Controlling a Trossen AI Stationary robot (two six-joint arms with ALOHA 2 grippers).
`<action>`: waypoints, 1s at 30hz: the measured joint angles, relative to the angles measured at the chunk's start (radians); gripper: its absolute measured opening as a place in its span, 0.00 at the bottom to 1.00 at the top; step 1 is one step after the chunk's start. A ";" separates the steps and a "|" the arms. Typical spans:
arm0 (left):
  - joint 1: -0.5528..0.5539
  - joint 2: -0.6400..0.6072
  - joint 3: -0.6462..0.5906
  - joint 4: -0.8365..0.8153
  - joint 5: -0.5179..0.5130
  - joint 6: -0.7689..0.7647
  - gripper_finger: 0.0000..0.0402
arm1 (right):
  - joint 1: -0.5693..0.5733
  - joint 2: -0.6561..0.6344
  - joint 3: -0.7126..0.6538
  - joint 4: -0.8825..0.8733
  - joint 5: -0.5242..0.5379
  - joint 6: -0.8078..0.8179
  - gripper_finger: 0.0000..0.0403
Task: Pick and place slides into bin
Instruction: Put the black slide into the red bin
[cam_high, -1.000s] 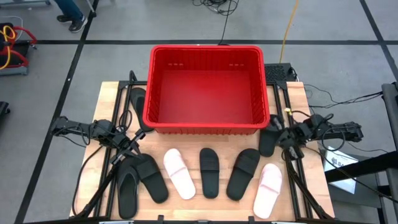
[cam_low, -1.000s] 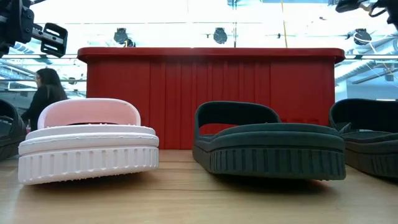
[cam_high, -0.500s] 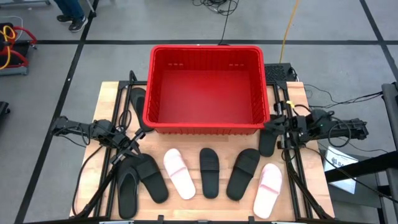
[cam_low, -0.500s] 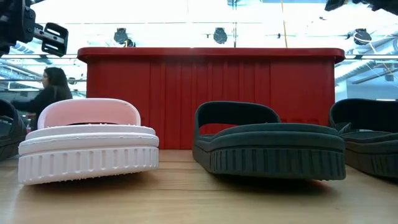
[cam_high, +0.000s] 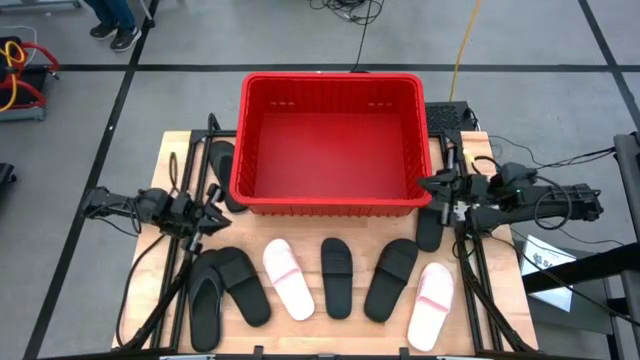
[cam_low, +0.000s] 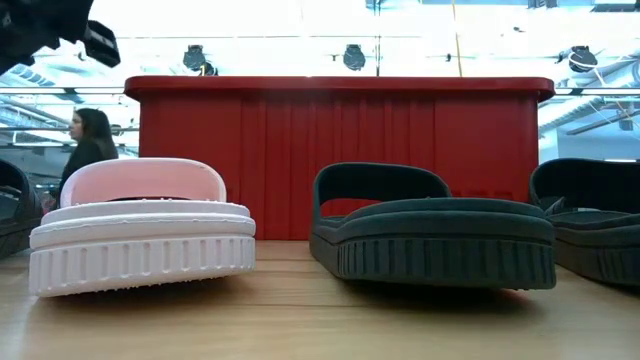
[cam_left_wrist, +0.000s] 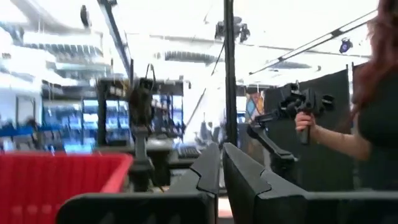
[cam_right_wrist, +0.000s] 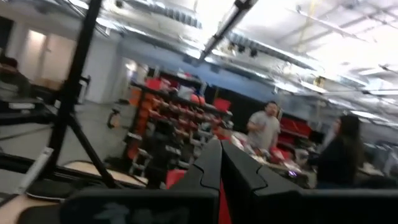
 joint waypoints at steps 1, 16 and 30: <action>0.000 0.000 0.001 0.008 0.000 0.027 0.06 | -0.001 0.008 0.000 0.002 0.018 0.001 0.00; 0.000 0.135 0.508 -0.735 -0.060 0.079 0.06 | -0.002 0.059 0.000 0.009 0.153 0.052 0.00; 0.000 0.563 0.841 -1.263 0.062 -0.193 0.06 | -0.002 0.059 0.000 0.009 0.153 0.052 0.00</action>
